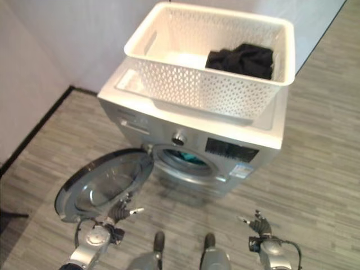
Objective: Grab the laundry basket,head to the washer,open it,put in the laundry and shut it.
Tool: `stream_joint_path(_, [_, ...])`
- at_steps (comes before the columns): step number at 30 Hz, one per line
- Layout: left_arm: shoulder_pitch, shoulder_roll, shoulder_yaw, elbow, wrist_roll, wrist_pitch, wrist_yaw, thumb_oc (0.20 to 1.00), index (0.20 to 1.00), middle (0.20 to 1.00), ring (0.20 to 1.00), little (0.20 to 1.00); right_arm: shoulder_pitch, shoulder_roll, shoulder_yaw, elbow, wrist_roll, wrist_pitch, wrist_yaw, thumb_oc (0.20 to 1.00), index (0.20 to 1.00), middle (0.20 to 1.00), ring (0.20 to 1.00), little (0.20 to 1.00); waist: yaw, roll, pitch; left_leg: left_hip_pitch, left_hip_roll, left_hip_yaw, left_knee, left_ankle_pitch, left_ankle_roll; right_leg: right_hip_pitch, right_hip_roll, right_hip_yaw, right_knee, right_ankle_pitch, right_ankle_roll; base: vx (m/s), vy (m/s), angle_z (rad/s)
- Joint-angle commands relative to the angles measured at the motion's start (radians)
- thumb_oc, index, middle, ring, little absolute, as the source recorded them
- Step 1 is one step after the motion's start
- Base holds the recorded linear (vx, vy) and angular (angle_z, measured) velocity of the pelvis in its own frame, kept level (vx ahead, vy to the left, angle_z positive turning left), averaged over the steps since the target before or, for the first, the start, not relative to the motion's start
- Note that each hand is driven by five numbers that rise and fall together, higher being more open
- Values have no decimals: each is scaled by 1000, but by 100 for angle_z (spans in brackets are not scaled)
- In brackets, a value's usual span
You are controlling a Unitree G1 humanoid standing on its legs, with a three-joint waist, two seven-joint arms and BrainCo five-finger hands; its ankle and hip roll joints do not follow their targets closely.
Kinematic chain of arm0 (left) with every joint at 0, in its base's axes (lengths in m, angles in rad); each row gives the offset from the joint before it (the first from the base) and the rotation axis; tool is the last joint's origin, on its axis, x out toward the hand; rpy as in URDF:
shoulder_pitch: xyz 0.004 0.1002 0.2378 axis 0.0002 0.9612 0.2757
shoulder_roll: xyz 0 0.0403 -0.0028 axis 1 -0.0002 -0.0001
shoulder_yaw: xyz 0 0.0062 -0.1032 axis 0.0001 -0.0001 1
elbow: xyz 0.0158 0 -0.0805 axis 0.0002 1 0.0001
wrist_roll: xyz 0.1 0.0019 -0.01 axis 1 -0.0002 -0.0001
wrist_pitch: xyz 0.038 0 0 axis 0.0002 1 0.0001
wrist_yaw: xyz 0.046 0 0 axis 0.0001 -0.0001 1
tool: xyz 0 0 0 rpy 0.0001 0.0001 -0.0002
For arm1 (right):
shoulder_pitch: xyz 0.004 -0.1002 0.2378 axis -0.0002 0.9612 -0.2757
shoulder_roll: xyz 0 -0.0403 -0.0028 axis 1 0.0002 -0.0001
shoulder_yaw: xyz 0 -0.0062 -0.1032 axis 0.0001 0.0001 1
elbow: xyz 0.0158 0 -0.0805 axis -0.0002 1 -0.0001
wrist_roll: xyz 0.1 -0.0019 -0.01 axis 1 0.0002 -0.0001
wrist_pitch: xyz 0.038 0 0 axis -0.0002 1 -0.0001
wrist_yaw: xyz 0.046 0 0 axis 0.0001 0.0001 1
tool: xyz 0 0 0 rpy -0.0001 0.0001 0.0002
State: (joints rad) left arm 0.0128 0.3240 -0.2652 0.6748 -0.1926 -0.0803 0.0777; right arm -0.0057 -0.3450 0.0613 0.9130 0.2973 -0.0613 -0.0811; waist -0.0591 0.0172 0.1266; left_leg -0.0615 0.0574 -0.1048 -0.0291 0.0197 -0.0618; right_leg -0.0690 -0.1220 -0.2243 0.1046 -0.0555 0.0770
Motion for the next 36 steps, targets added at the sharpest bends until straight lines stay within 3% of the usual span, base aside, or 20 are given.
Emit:
stream_joint_path(1, [-33,-11,17,77,68,-23,37,1000,1000,1000,1000,1000,7,-21,-9,15,-35,2,-1,1000,1000,1000,1000,1000,16,-24,-13,50,3,36,-12,-69,19,5,-32,77,-61,56,69,135,52,-21])
stream_joint_path(6, [-37,-46,48,224,100,-9,54,1000,1000,1000,1000,1000,5,0,0,41,-42,16,4,1000,1000,1000,1000,1000,20,-24,-53,95,-4,49,-45,-71,22,40,-37,82,-94,64,77,69,31,-11])
stream_joint_path(13, [-5,-32,91,211,92,-9,52,1000,1000,1000,1000,1000,-13,-28,-36,-63,-5,16,-5,1000,1000,1000,1000,1000,28,-32,-73,126,-15,98,-35,-99,37,41,-51,113,-102,90,101,26,67,-18])
stream_joint_path(18, [17,-32,127,212,68,-9,43,1000,1000,1000,1000,1000,-8,-94,-155,-244,8,-5,-55,1000,1000,1000,1000,1000,7,-48,-61,138,-51,143,16,-157,83,5,-84,174,-32,104,138,-17,189,-44])
stream_joint_path(22, [20,-29,128,198,79,-5,27,1000,1000,1000,1000,1000,2,-140,-208,-336,-19,-5,-74,1000,1000,1000,1000,1000,2,-56,-45,141,-75,150,50,-187,112,-27,-95,215,46,100,146,-21,173,-25])
stream_joint_path(24, [19,-27,123,195,86,-3,21,1000,1000,1000,1000,1000,-2,-163,-231,-368,-22,-9,-86,1000,1000,1000,1000,1000,-1,-60,-39,142,-85,147,62,-195,121,-42,-100,229,87,103,145,-23,145,-13])
stream_joint_path(25, [7,-23,110,187,98,4,15,1000,1000,1000,1000,1000,-12,-204,-272,-417,-24,-17,-112,1000,1000,1000,1000,1000,-7,-64,-19,136,-95,129,98,-210,138,-70,-93,257,179,96,127,-28,86,-4])
stream_joint_path(30, [1,-14,85,160,115,6,5,1000,1000,1000,1000,1000,-62,-294,-363,-524,-20,-55,-183,1000,1000,1000,1000,1000,-8,-59,-1,130,-111,86,125,-231,157,-122,-71,298,235,109,115,16,67,9])
stream_joint_path(32, [-10,-15,73,146,112,-2,4,1000,1000,1000,1000,1000,-123,-406,-437,-637,-59,-80,-250,1000,1000,1000,1000,1000,-14,-55,0,111,-121,31,145,-250,153,-150,-59,390,79,138,130,83,-67,44])
stream_joint_path(36, [-19,-26,62,154,107,0,14,1000,1000,1000,1000,1000,-173,-454,-461,-731,-75,-100,-296,1000,1000,1000,1000,1000,-11,-64,3,111,-129,-13,165,-270,147,-169,-55,440,6,176,142,112,-92,47])
